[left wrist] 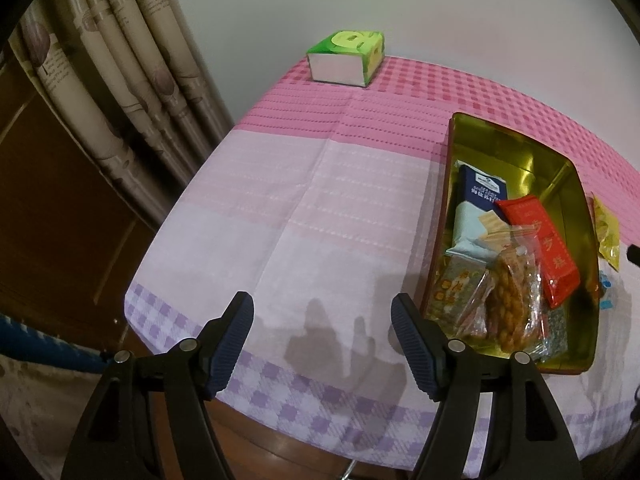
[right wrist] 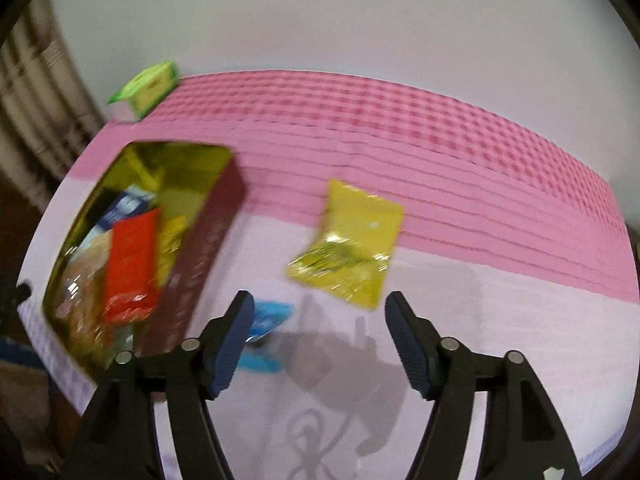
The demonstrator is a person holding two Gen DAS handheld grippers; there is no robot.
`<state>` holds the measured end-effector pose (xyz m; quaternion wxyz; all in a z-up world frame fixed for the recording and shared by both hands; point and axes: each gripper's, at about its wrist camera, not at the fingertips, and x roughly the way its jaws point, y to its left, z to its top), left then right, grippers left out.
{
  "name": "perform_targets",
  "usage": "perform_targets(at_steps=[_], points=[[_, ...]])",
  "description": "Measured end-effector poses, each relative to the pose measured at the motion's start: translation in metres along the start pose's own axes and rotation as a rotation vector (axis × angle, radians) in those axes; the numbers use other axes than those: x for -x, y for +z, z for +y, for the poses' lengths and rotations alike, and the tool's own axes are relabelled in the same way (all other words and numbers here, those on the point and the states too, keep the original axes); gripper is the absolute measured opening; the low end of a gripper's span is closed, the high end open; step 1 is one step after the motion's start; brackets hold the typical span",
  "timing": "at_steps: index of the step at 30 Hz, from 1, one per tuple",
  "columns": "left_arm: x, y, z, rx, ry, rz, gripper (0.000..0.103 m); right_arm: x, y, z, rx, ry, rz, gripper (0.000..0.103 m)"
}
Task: Organize snacks
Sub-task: 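Grasp the yellow foil bag with the right tool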
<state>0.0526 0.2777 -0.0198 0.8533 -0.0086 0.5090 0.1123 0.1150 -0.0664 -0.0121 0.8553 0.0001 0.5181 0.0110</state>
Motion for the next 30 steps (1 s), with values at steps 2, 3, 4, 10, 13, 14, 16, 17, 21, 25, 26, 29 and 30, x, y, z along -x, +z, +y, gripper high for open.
perform_targets(at_steps=[2,3,4,10,13,14,16,17,21,25,26,29,30], points=[[0.0,0.0,-0.001,0.009,-0.011,0.004,0.072,-0.011,0.008,-0.01,-0.036,0.012,0.009,0.071],[0.001,-0.001,-0.002,0.009,-0.008,-0.001,0.072,-0.018,0.012,-0.014,-0.054,0.018,0.018,0.073],[0.002,-0.001,-0.005,0.001,-0.002,-0.006,0.072,-0.024,0.016,-0.017,-0.07,0.019,0.028,0.074],[0.008,-0.003,-0.017,-0.039,0.003,-0.014,0.072,-0.057,0.039,-0.03,-0.163,0.041,0.065,0.076],[0.012,-0.004,-0.025,-0.055,0.003,-0.004,0.072,-0.069,0.043,-0.027,-0.164,0.041,0.082,0.076],[0.013,-0.005,-0.028,-0.06,0.001,-0.002,0.072,-0.072,0.043,-0.026,-0.157,0.031,0.085,0.076],[0.015,-0.004,-0.035,-0.074,-0.003,0.003,0.072,-0.078,0.043,-0.02,-0.137,0.012,0.086,0.076],[0.016,-0.003,-0.039,-0.08,-0.005,0.003,0.073,-0.081,0.043,-0.017,-0.124,0.011,0.084,0.074],[0.021,0.001,-0.059,-0.114,-0.02,0.004,0.073,-0.084,0.039,-0.006,-0.048,-0.025,0.048,0.064],[0.027,0.007,-0.084,-0.166,-0.045,-0.012,0.073,-0.08,0.032,-0.006,-0.005,-0.02,0.029,0.057],[0.03,0.008,-0.093,-0.182,-0.06,-0.015,0.073,-0.078,0.03,-0.008,0.0,-0.016,0.027,0.056],[0.036,0.01,-0.116,-0.22,-0.095,-0.026,0.073,-0.066,0.014,-0.025,0.007,-0.002,0.02,0.056],[0.038,0.01,-0.126,-0.237,-0.111,-0.027,0.073,-0.063,0.009,-0.03,0.009,-0.007,0.022,0.056]])
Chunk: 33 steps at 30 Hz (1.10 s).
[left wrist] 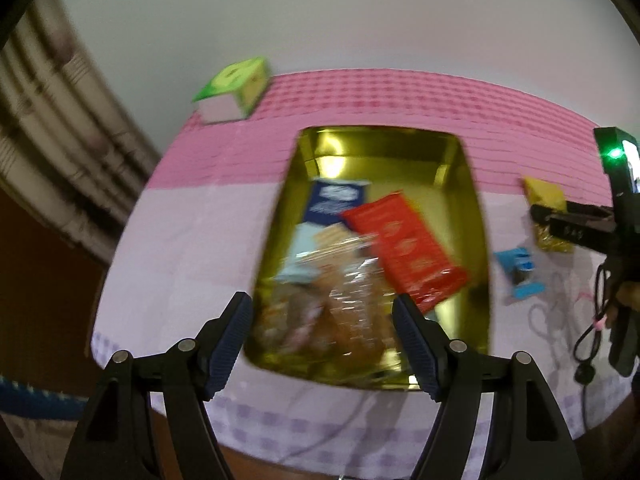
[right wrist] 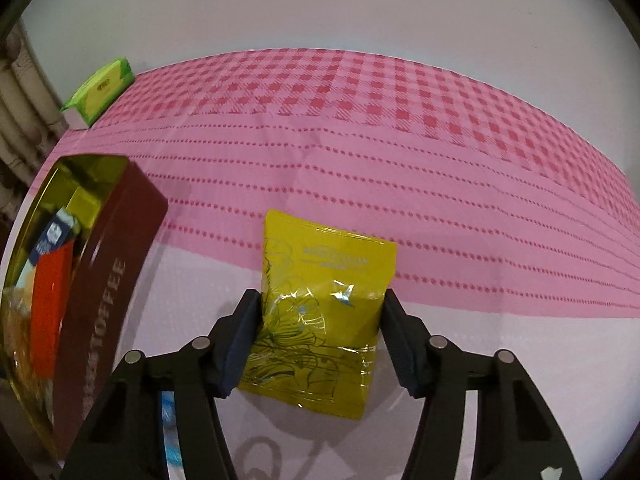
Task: Organize snacks
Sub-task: 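Grasp the yellow foil bag with the right tool, then grasp the blue salted-plum candy with the left tool while the right tool holds the yellow bag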
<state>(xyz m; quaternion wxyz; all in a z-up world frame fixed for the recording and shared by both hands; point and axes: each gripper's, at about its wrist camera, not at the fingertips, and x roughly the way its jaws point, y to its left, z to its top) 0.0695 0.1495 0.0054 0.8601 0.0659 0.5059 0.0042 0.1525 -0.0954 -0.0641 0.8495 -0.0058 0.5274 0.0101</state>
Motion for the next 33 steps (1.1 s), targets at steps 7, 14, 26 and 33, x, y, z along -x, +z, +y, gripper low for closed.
perform_targets(at_steps=[7,14,26,33], points=[[0.0,0.01,-0.052,-0.075,-0.095,0.004,0.073,0.018,-0.03,-0.04,-0.009,-0.018,-0.009,0.056],[-0.006,0.012,-0.101,-0.119,-0.163,0.022,0.073,0.032,-0.057,-0.07,-0.016,-0.063,-0.031,0.056],[-0.024,0.012,-0.128,-0.098,-0.215,0.058,0.073,0.039,-0.08,-0.098,-0.033,-0.066,-0.098,0.057],[-0.028,0.015,-0.137,-0.098,-0.23,0.064,0.073,0.04,-0.085,-0.096,-0.02,-0.06,-0.143,0.058]])
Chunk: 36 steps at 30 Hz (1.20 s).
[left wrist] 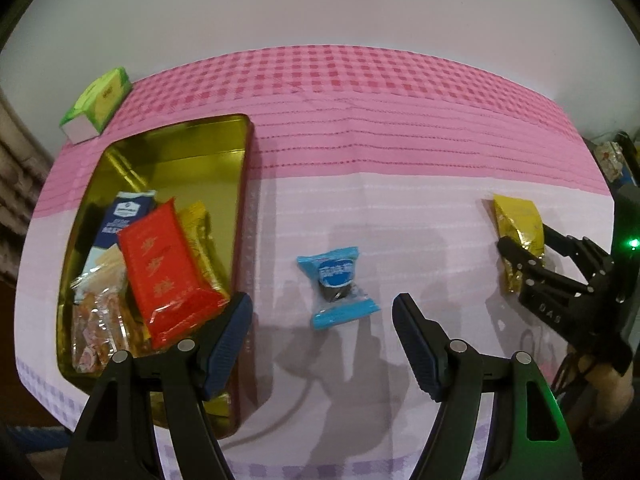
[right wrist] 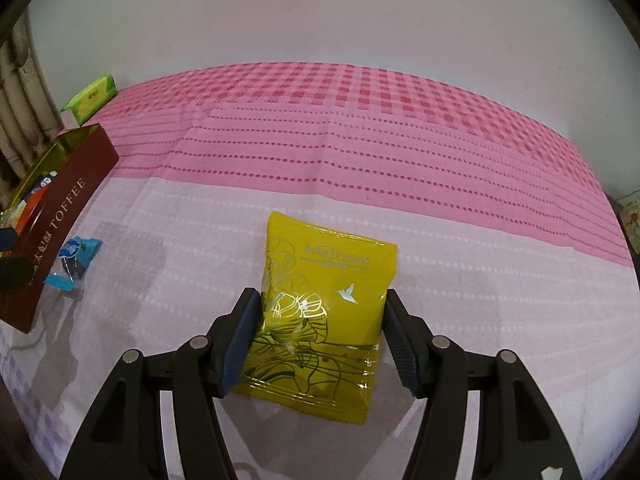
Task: Organize snacks
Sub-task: 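Grasp the blue salted-plum candy with the left tool while the right tool holds the yellow bag, then carry the blue candy over the tin with the left tool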
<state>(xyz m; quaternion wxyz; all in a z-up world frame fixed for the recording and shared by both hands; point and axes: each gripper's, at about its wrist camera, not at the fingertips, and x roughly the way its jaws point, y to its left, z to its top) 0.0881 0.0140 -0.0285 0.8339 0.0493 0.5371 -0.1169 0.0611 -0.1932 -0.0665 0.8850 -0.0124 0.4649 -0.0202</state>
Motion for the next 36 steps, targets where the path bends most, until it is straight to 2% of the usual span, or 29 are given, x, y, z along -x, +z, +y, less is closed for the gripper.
perform_targets(at_steps=[6,8,11,18,23,36], points=[[-0.012,0.003,-0.012,-0.014,0.036,0.01,0.069,0.001,-0.005,0.001,-0.001,0.005,-0.041,0.06],[-0.019,0.003,-0.013,-0.001,0.037,0.028,0.058,0.002,-0.007,0.0,-0.002,0.006,-0.053,0.06],[-0.031,0.003,-0.012,0.038,0.023,0.071,0.055,0.002,-0.008,0.0,-0.005,0.008,-0.061,0.06],[-0.051,0.003,-0.01,0.107,0.021,0.113,0.052,0.001,-0.009,0.0,-0.006,0.01,-0.061,0.061],[-0.057,0.007,-0.01,0.114,0.029,0.114,0.044,0.002,-0.008,0.0,-0.007,0.011,-0.06,0.062],[-0.058,0.007,-0.01,0.108,0.046,0.108,0.042,0.002,-0.008,0.002,-0.005,0.011,-0.058,0.064]])
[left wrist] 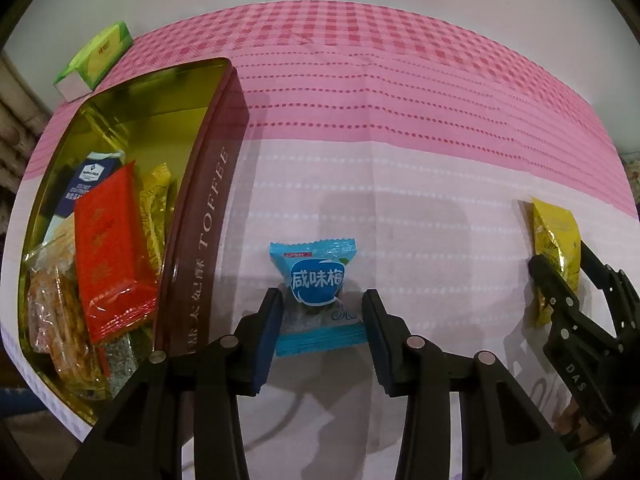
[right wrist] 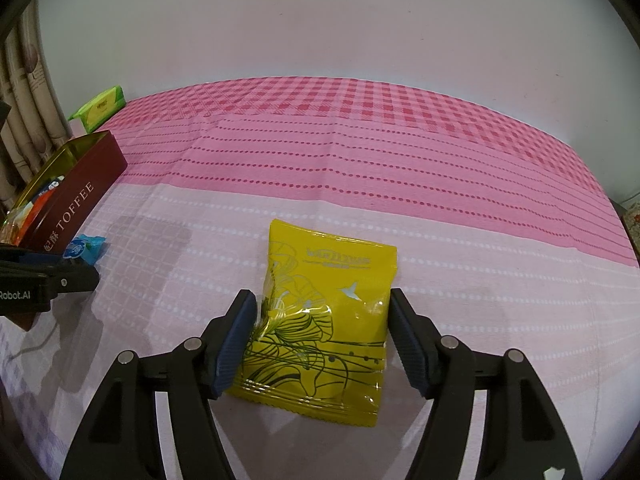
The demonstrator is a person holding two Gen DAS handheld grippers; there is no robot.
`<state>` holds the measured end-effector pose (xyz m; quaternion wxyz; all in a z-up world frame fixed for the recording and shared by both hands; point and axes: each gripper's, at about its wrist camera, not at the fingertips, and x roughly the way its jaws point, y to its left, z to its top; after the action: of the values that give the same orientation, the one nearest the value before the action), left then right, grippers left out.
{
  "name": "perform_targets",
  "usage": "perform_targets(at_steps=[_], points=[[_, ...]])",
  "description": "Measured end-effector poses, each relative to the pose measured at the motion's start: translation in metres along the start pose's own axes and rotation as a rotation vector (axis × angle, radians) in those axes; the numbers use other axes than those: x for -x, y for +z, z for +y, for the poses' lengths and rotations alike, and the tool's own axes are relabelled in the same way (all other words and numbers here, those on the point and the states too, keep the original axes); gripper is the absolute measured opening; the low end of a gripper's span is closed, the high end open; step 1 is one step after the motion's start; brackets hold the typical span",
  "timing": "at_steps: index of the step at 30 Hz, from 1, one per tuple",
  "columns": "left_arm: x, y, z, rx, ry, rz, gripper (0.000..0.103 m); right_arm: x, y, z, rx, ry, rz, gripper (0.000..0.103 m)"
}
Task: Organize snacks
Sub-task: 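Carry the blue candy over the tin with the left tool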
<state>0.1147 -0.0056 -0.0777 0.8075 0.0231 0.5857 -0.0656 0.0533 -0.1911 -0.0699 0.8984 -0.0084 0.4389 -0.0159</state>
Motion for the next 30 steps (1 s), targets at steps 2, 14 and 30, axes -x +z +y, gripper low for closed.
perform_targets(at_steps=[2,14,30], points=[[0.002,-0.001,0.0,-0.004,-0.007,-0.006,0.041,0.0,0.0,0.0,0.0,0.0,0.0,0.064],[0.022,-0.008,-0.008,-0.053,-0.031,-0.028,0.039,0.0,0.0,0.0,0.0,0.0,0.0,0.065],[0.077,0.002,0.02,-0.059,-0.032,-0.12,0.039,-0.001,0.0,0.0,0.0,-0.001,0.001,0.065]])
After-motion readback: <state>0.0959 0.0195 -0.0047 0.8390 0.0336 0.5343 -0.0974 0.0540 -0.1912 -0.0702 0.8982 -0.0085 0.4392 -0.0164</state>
